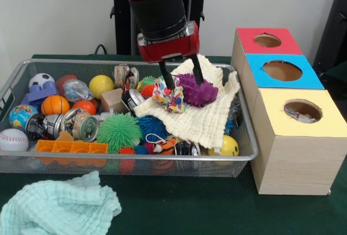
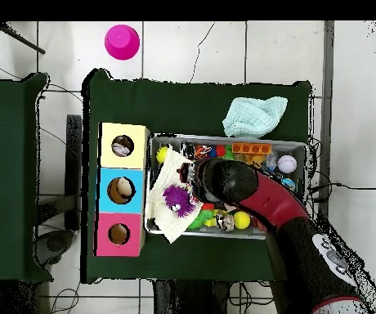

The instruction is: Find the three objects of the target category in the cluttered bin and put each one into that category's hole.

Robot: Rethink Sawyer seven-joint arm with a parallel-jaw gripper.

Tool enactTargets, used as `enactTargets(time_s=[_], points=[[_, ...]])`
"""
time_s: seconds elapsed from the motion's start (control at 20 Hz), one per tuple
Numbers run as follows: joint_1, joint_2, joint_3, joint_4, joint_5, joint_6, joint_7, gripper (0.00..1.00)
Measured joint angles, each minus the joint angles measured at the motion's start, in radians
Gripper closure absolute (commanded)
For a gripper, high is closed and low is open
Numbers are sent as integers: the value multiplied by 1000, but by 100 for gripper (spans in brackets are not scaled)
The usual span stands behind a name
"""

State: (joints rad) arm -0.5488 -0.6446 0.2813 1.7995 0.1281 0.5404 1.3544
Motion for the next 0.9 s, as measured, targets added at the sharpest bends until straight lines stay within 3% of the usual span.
enactTargets(time_s=[0.6,0.9], points=[[62,70,-22,-1,-85,0,0,0],[95,73,-70,-14,-141,0,0,0]])
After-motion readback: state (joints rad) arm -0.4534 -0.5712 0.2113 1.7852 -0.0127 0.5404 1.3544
